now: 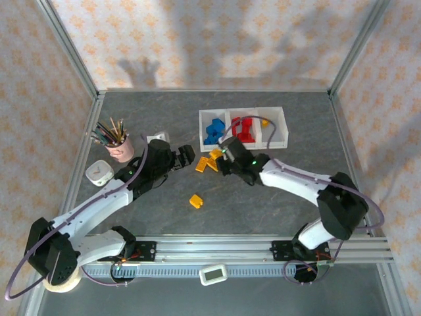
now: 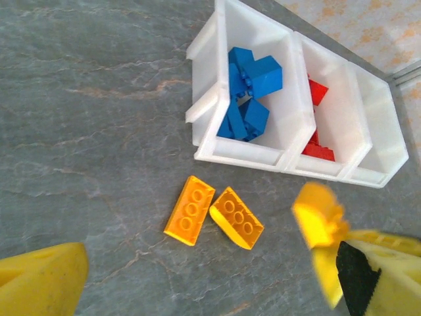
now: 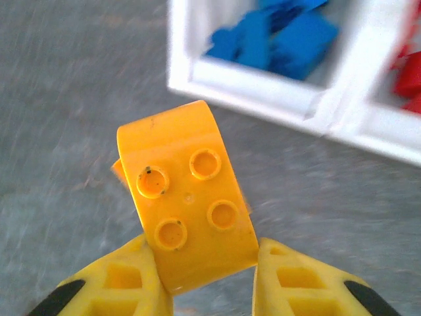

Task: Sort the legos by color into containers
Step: Place the lego in the container, then pick up the lego from the center of the table.

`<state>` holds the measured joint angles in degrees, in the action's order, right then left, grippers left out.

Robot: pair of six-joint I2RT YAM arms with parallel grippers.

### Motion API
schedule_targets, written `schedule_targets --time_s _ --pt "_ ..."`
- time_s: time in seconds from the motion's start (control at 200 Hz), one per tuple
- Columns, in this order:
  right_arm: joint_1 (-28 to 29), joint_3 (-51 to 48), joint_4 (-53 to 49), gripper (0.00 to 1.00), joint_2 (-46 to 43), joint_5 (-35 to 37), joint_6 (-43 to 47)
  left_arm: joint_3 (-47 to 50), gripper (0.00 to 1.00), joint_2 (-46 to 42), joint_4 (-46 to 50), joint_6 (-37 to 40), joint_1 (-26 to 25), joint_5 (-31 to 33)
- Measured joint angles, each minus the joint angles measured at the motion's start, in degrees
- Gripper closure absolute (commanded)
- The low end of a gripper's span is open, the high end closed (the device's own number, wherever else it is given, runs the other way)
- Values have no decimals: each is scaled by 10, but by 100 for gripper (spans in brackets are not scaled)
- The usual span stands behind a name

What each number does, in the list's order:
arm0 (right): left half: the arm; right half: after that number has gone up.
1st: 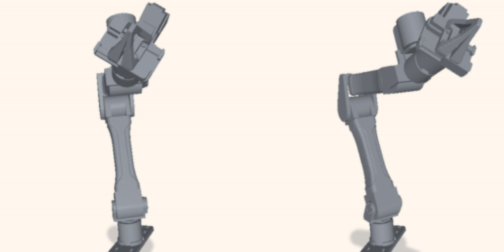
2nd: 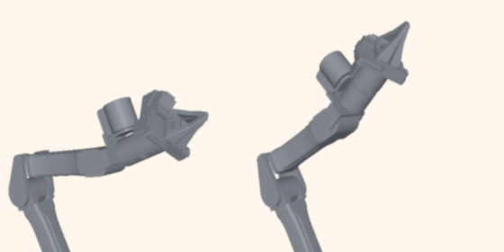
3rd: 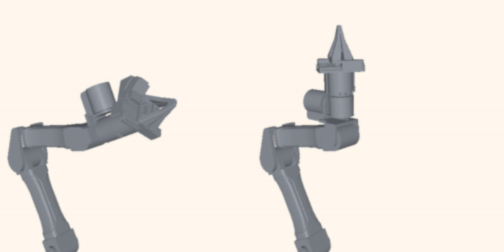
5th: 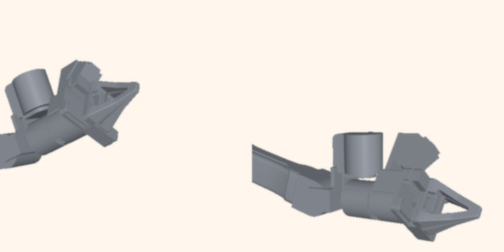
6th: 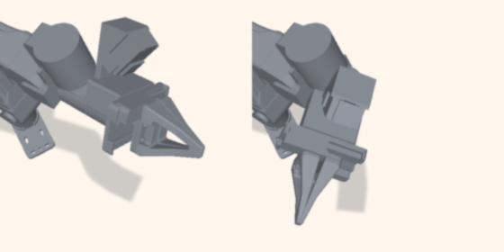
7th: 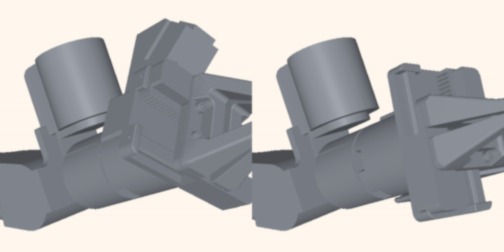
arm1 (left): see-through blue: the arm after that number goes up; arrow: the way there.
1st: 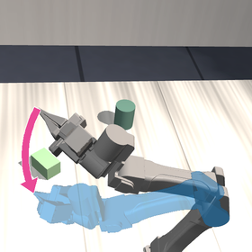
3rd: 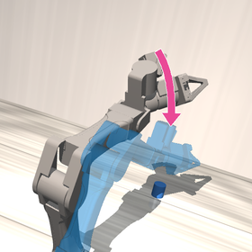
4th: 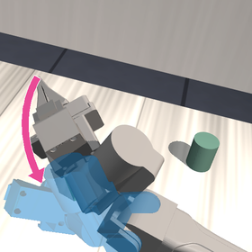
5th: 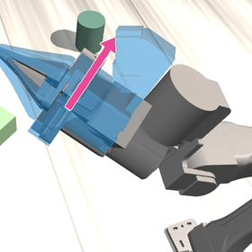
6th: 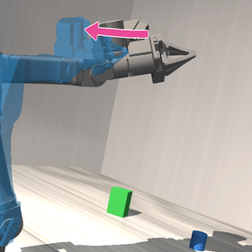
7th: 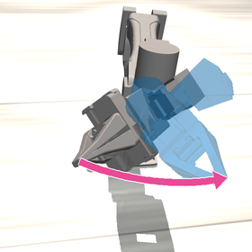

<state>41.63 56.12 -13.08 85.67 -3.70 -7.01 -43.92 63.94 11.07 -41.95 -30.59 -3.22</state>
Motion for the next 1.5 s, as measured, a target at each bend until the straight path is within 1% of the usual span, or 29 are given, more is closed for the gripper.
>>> schedule_targets --time_s 0.12,0.205,0.295,0.36,0.42,0.44,0.495,0.586,0.651,0.761,0.856,0.966,1.086,1.176,1.241,1.396,1.496 --pt "-105 26 -10 73 5 -2 -23 -28 1 42 -14 4 0 -23" --pt "-180 62 -15 73 28 4 -44 -52 1 79 -29 7 0 -43" --pt "-236 104 -14 72 66 23 -59 -76 1 112 -42 14 0 -60" --pt "-259 134 -15 71 99 38 -68 -91 1 132 -50 16 0 -69" --pt "-272 164 -17 67 134 52 -74 -104 1 148 -56 18 0 -74" --pt "-275 172 -18 64 144 54 -76 -107 1 153 -57 20 0 -75" --pt "-282 193 -20 53 172 62 -84 -115 1 164 -60 21 0 -80" --pt "-289 224 -33 46 207 68 -84 -121 1 172 -63 25 0 -84" --pt "-289 240 -42 39 216 68 -85 -122 1 172 -63 28 0 -84" --pt "-283 245 -48 34 207 62 -86 -123 1 171 -62 31 0 -83" --pt "-258 236 -55 32 185 63 -86 -121 1 160 -59 35 0 -76" --pt "-196 183 -49 28 134 57 -90 -98 1 118 -52 41 0 -58" --pt "-100 125 -43 24 103 47 -95 -66 1 64 -40 41 0 -35" --pt "-38 93 -32 21 105 31 -90 -39 1 29 -31 40 2 -20" --pt "-10 78 -29 19 113 22 -82 -20 1 7 -23 38 4 -9" --pt "12 81 -14 18 167 18 -52 9 1 -27 -6 26 7 10" --pt "20 86 -10 20 203 15 -27 20 1 -43 -2 19 7 21"
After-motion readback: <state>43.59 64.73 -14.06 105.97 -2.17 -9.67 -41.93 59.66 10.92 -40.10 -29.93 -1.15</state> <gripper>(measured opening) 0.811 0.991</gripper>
